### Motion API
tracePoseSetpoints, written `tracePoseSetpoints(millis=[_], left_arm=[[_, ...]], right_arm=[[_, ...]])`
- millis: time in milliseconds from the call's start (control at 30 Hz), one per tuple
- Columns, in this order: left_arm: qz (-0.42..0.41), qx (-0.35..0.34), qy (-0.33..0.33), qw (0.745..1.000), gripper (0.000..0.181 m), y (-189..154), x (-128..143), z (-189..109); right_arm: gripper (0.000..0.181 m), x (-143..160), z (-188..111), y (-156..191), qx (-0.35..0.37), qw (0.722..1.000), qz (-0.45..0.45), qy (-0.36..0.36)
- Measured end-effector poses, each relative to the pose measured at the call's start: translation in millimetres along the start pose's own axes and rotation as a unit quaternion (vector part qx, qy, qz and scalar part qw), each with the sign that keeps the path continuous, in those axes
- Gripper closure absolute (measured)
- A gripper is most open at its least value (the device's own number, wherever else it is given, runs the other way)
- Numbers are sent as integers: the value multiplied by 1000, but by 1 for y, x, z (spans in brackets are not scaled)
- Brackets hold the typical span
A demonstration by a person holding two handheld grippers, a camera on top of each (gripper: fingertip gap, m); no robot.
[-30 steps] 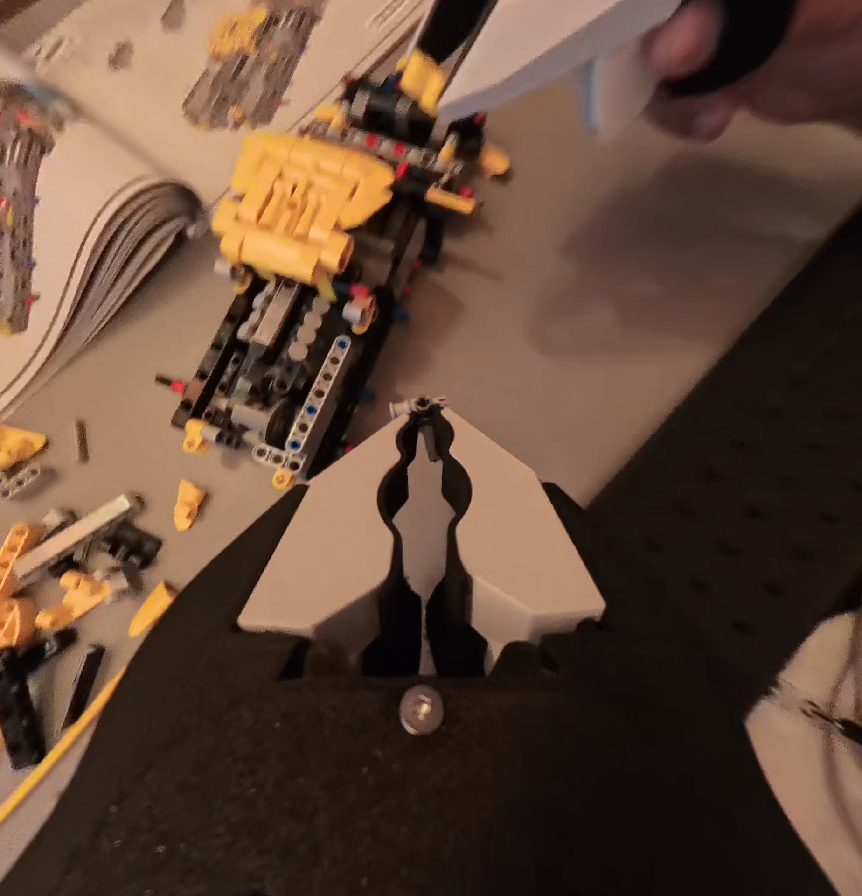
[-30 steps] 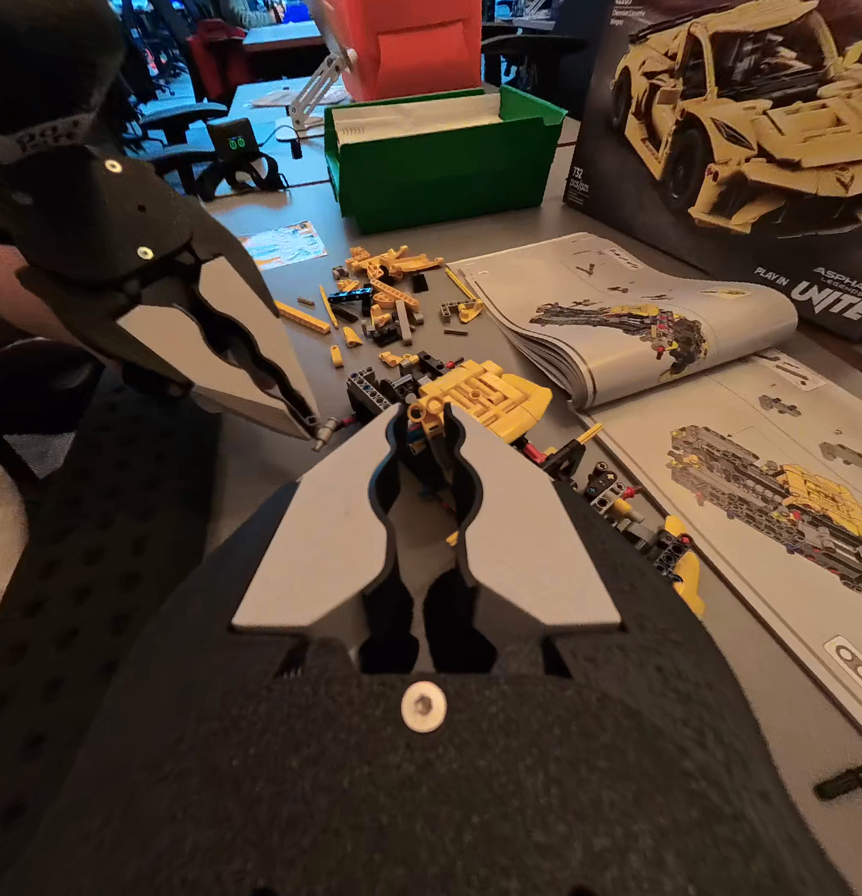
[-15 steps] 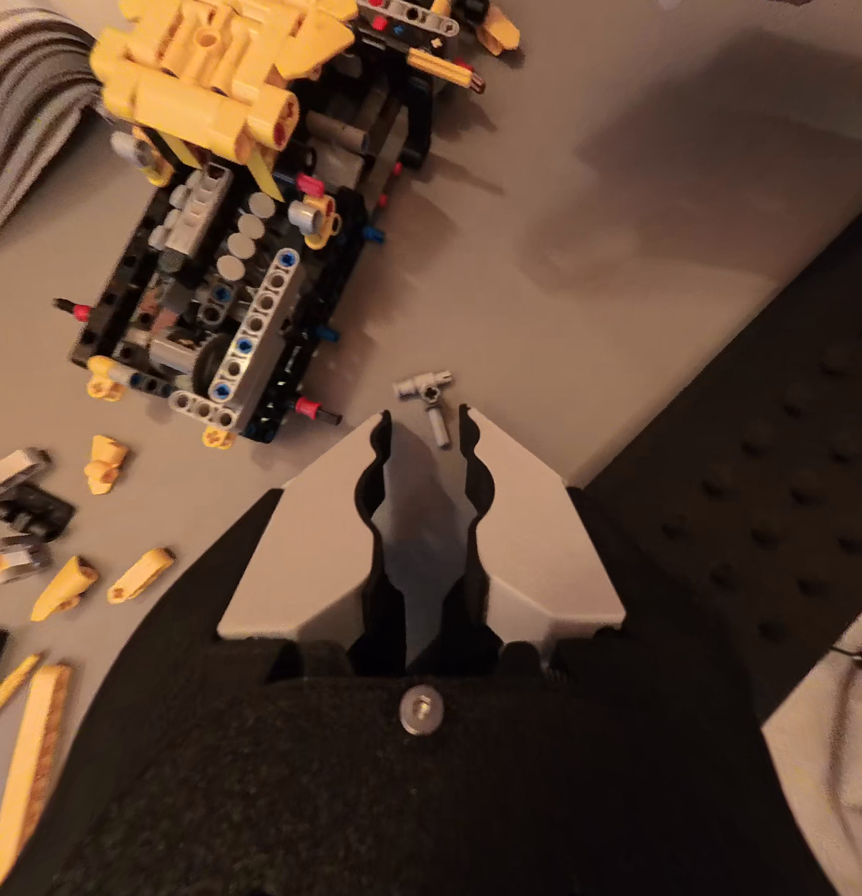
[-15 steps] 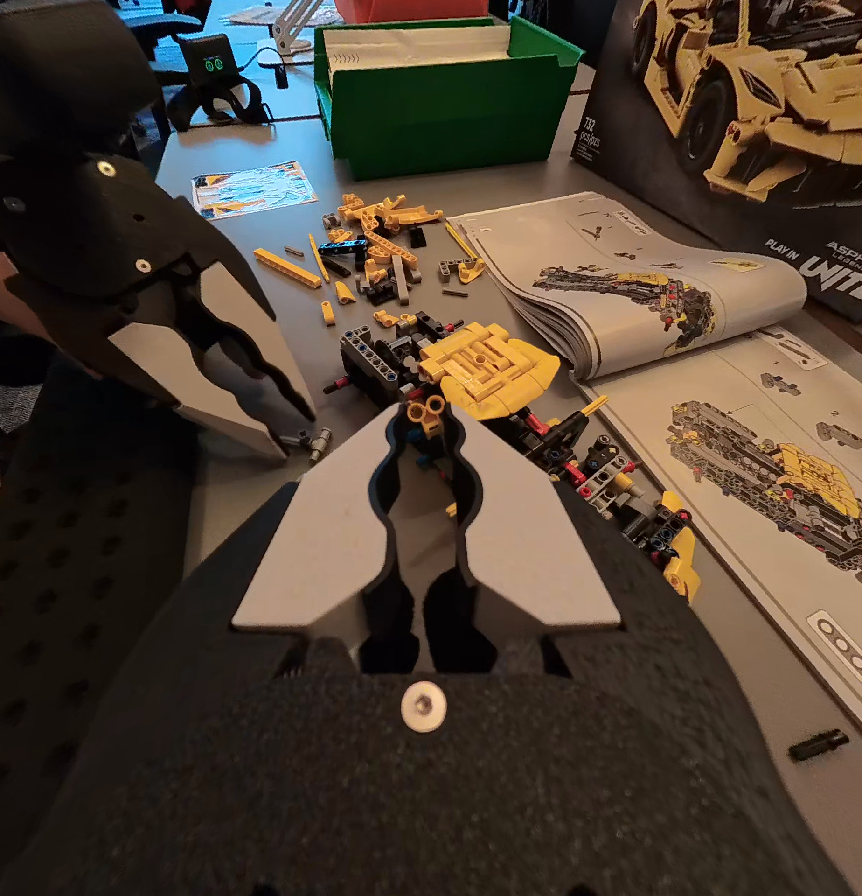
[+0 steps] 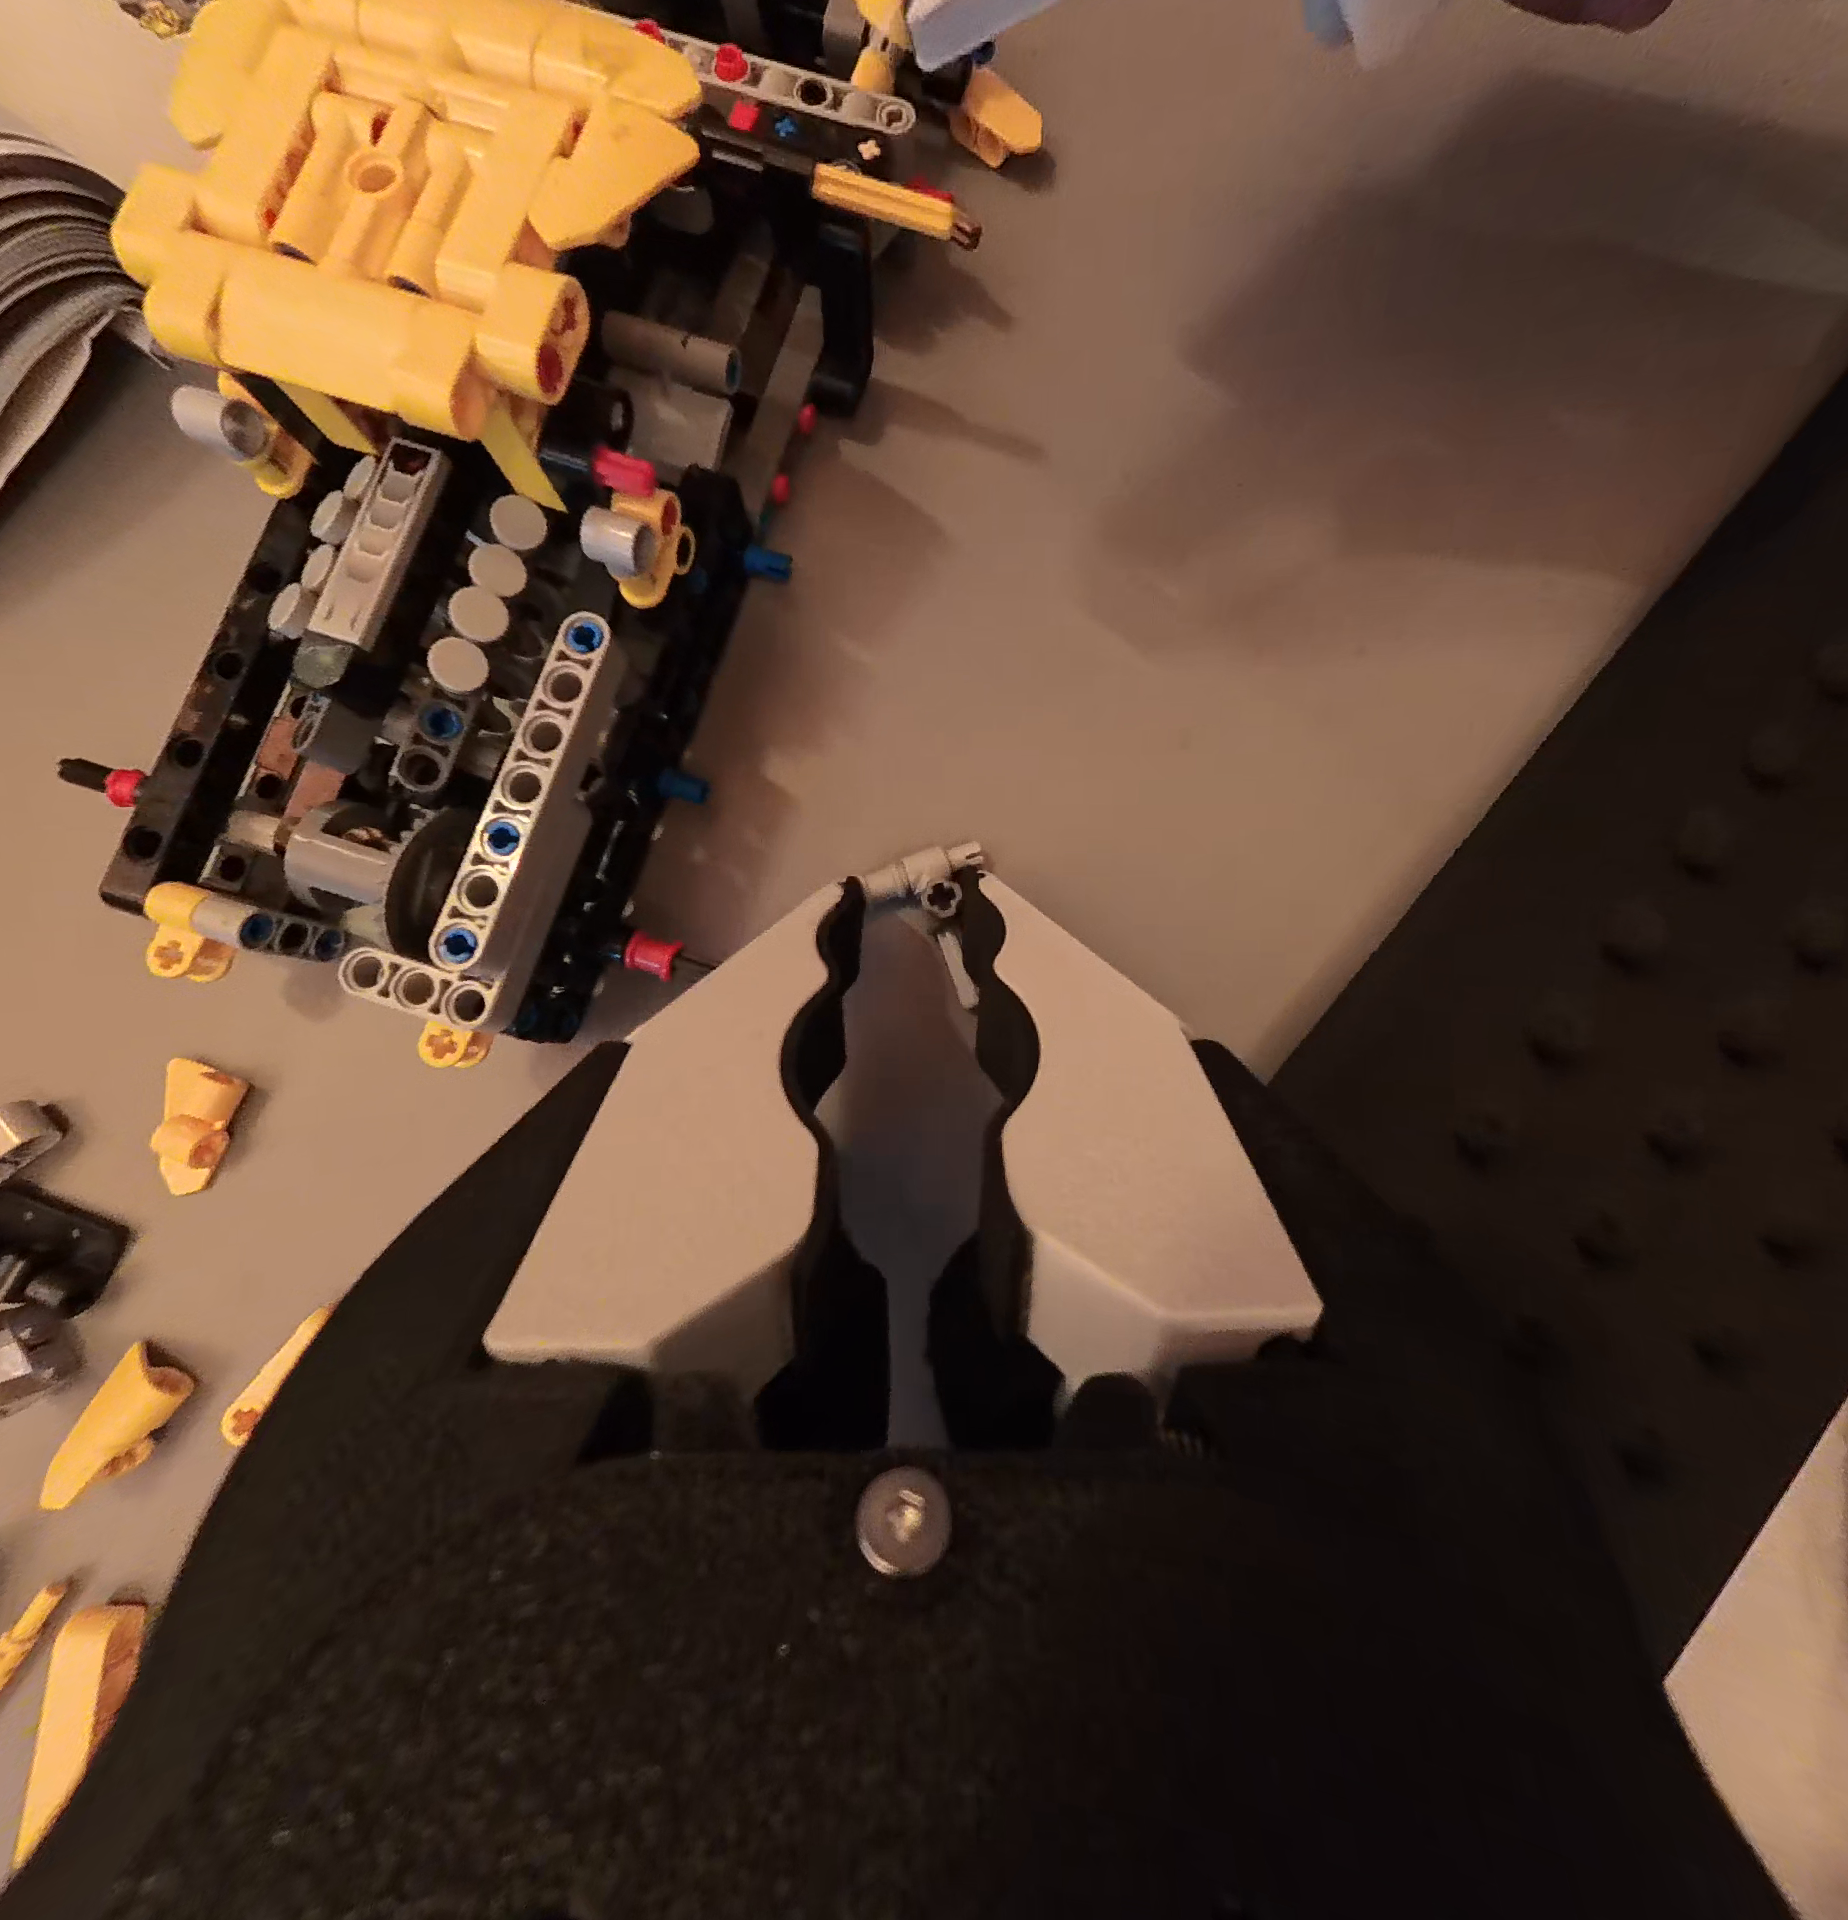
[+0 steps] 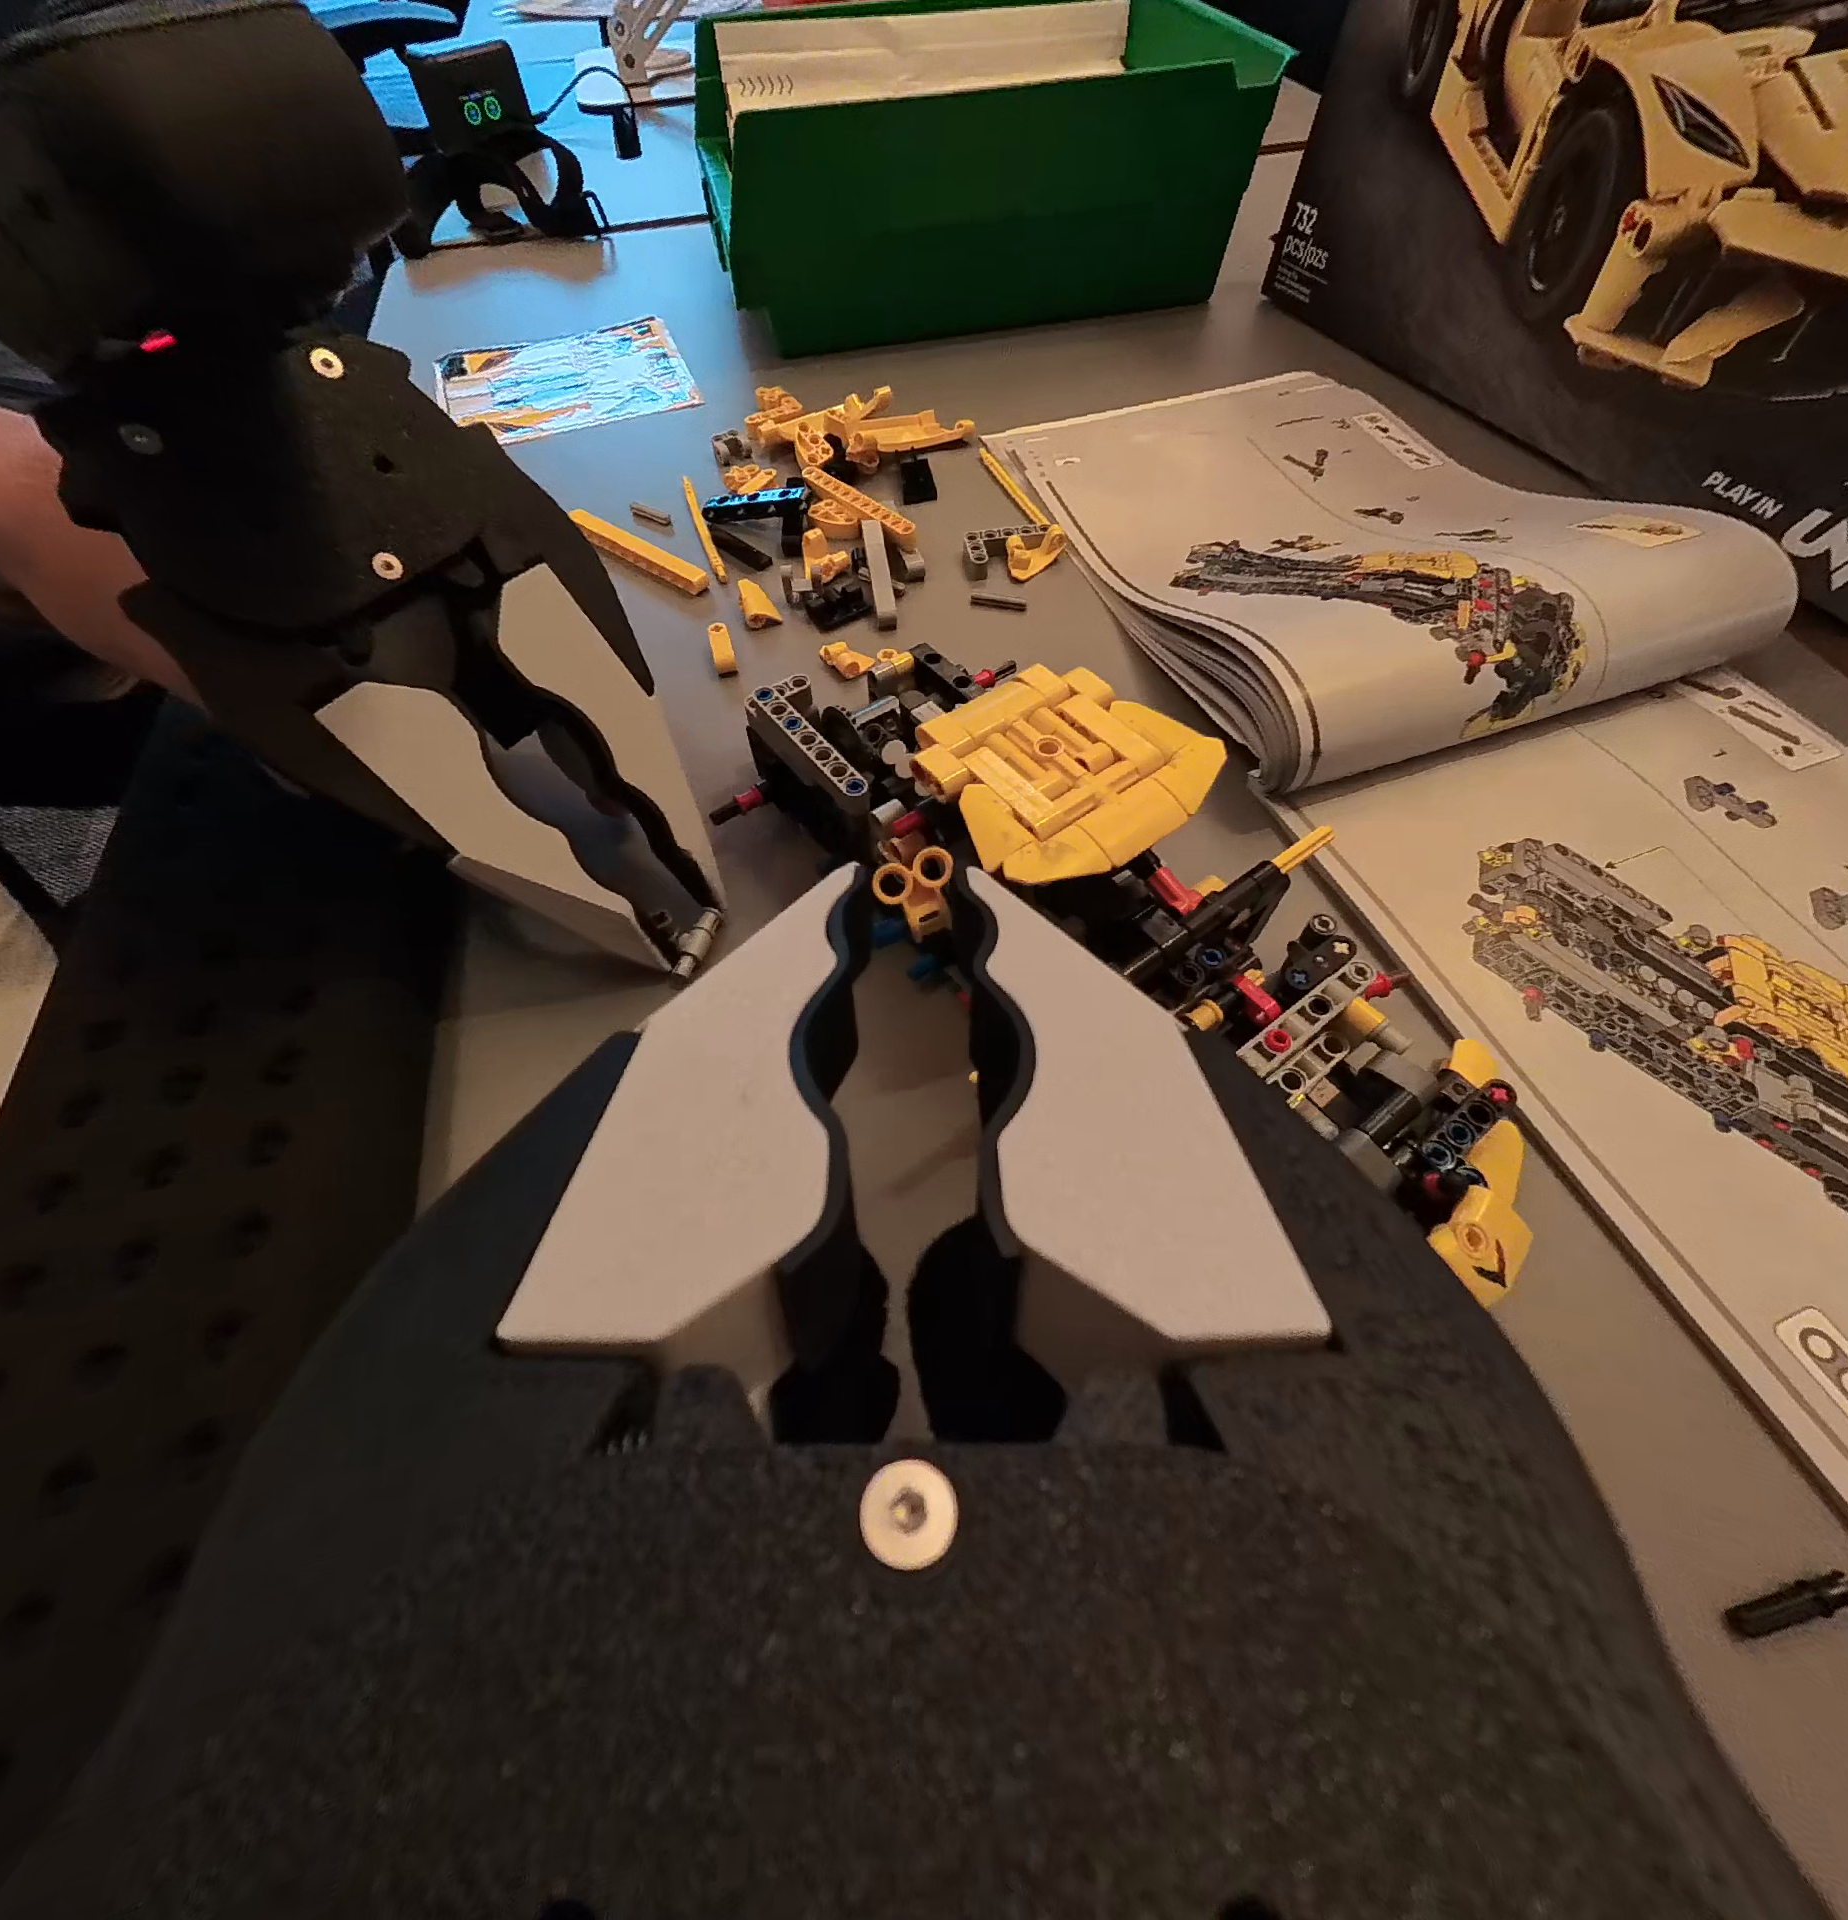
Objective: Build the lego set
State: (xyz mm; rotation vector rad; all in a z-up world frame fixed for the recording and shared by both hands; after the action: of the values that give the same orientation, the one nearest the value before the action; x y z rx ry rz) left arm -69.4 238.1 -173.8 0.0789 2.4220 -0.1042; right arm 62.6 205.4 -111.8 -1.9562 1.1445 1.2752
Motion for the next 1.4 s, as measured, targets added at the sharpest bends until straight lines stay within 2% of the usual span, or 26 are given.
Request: tracePoseSetpoints(millis=[167, 300, 433, 567, 633, 1067, 1233, 1400], left_arm=[[19, 6, -10, 1000, 163, -3, -4, 1], [11, 20, -67, 998, 163, -2, -19, -7], [-40, 66, -147, 986, 164, 4, -41, -23], [-93, 124, -192, 969, 164, 2, -53, -36], [-96, 125, -196, 968, 164, 3, -53, -38], [-149, 162, -210, 953, 164, 5, -48, -38], [-140, 174, -213, 951, 164, 5, -46, -40], [-126, 202, -219, 946, 164, 3, -42, -44]], right_arm=[[167, 0, 0, 0, 1, 1000, 2, -3], [167, -3, -2, 2, 10, 1000, 3, -19], [167, -9, -4, 32, 21, 997, 5, -69], [167, -8, 5, 55, 84, 993, -60, -62], [167, -11, 4, 56, 103, 989, -89, -59], [167, -10, 8, 61, 94, 987, -121, -44], [167, -10, 9, 63, 86, 986, -136, -46], [167, -11, 8, 71, 75, 976, -194, -60]])
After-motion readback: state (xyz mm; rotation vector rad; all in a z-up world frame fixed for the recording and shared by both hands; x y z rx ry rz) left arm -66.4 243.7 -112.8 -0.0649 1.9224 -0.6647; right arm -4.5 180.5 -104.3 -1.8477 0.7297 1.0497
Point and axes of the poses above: each gripper's, where its closed fingertips meet, z out along the fingers, x out of its underside, y = z × x across the jaws, the point moved 5 cm from there along -z, back along the fingers, and after that the axes turned 2 degrees about x, right-handed, at the moved point
